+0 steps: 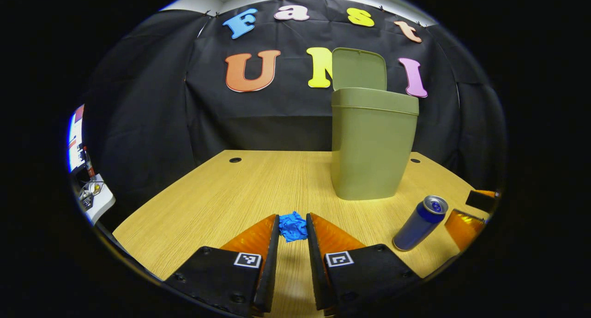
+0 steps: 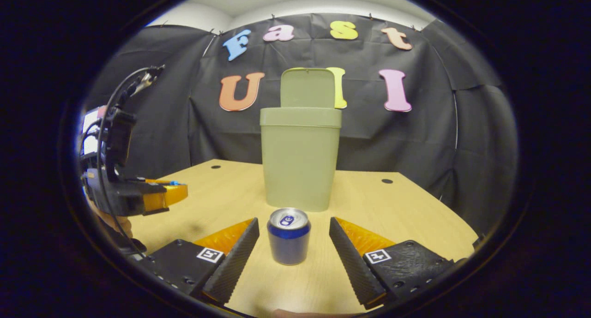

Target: Press the lid of the desktop garbage bin to open it, pick up the crumpled paper on the desktop and throw it into the bin, then pick up the pop can on the desktop and drop it into the bin, and finally close the garbage bin lid.

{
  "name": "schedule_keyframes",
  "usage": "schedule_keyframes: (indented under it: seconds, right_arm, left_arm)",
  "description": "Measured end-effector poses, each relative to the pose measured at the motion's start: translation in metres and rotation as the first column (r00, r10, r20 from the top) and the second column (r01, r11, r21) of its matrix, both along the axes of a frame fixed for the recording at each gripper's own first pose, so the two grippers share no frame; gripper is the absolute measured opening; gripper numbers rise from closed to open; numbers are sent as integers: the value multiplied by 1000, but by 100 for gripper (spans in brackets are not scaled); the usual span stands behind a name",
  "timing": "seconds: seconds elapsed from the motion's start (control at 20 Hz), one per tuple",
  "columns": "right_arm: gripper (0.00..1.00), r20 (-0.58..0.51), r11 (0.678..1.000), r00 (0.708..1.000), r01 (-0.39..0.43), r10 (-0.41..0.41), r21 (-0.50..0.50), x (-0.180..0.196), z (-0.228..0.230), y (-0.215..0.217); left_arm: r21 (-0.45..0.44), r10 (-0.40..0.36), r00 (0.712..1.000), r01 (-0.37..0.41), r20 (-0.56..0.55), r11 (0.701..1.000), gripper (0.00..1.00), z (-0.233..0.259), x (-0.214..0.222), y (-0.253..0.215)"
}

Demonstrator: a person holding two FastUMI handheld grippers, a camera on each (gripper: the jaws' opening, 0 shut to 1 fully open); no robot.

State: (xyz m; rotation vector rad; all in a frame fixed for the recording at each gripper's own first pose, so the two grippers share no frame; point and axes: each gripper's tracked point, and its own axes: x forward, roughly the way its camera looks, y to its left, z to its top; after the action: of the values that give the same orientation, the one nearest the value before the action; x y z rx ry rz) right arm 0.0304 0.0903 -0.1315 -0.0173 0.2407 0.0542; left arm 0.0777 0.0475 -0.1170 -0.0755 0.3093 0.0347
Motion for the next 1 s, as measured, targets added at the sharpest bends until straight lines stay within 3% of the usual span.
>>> schedule_keyframes:
  seconds: [0.05,0.1,0.15,0.35,0.8,0.85,0.9,1.0]
  right_arm:
    - [98,-4,1000,1000,6,-6,-9,3,-5,0]
    - [92,-19,1000,1000,10,-10,-17,6,-15,1]
    - [98,-37,1000,999,7,-8,-24,8,-23,5]
    - [98,-49,997,998,39,-42,-59,24,-39,2]
    - [98,-131,998,990,56,-59,-21,57,-72,-3]
    - [94,-137,998,989,60,-61,-10,57,-74,-6]
    - [84,-134,998,989,61,-60,5,56,-72,-8]
    - [82,-107,999,994,37,-33,31,54,-61,-7]
  left_arm:
    - [-5,4,1000,-4,0,1000,36,1,-1,0]
    - [-15,6,1000,-6,1,1000,36,2,-2,0]
    - [-27,1,1000,-1,3,1000,36,3,-2,-2]
    - [-37,-7,1000,7,10,999,36,6,-3,-4]
    - [-28,-30,1000,30,5,999,36,-2,-3,-10]
    - [-25,-30,1000,30,4,999,36,-3,-2,-10]
    - [-25,-30,1000,30,4,999,36,-3,-2,-11]
    - [-29,-32,999,32,8,999,40,-2,-2,-13]
